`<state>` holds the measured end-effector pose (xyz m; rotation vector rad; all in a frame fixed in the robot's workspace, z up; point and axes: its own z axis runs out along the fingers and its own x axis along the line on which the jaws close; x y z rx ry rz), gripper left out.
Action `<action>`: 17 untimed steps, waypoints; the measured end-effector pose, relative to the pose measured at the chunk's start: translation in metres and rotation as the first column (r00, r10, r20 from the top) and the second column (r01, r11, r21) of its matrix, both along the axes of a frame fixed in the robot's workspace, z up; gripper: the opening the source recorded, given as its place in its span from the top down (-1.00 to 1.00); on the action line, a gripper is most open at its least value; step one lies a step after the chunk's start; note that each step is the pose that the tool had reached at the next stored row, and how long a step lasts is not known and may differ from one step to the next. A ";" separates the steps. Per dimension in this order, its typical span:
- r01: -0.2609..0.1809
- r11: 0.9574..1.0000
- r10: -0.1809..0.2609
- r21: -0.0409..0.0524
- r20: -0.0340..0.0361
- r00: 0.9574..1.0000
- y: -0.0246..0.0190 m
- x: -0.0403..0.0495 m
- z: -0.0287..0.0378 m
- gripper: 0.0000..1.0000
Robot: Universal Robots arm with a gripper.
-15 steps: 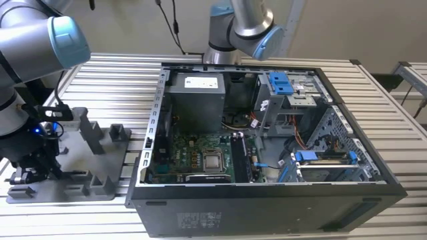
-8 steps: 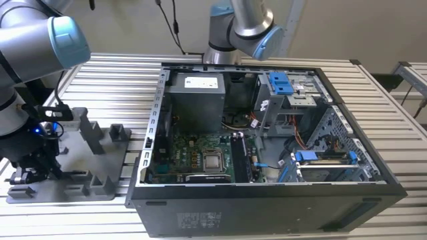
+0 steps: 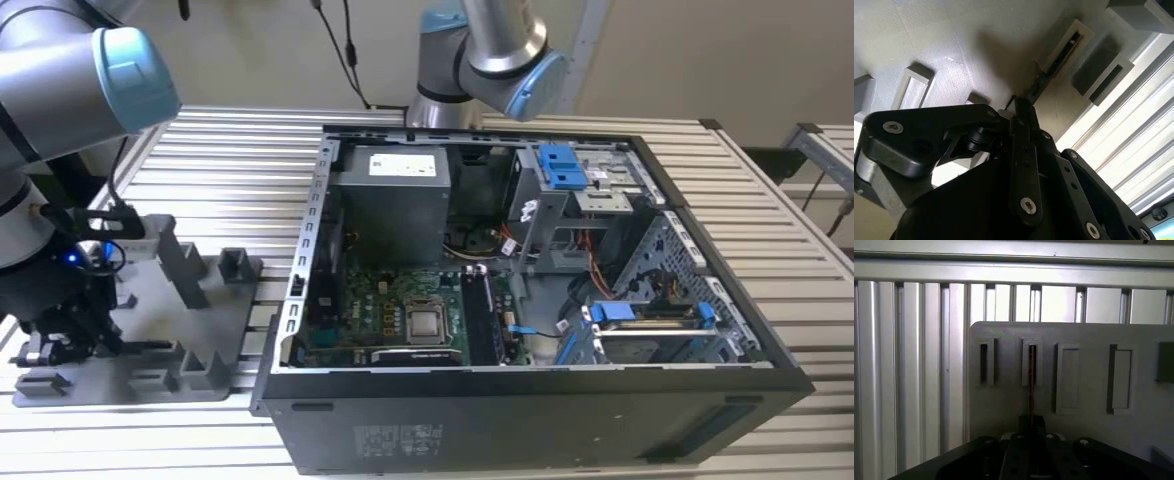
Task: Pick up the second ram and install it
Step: 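Pick up the second ram and move it above second insertion slot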
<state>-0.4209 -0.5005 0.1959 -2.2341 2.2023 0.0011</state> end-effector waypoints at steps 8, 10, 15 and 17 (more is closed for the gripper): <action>0.000 1.000 0.000 0.000 0.000 1.000 0.0000 0.0000 0.0161 0.71; 0.000 1.000 0.000 0.000 0.000 1.000 0.0000 0.0000 0.0204 0.71; 0.000 1.000 0.000 0.000 0.000 1.000 0.0000 0.0000 0.0304 0.71; 0.000 1.000 0.000 0.000 0.000 1.000 0.0000 0.0000 0.0346 0.71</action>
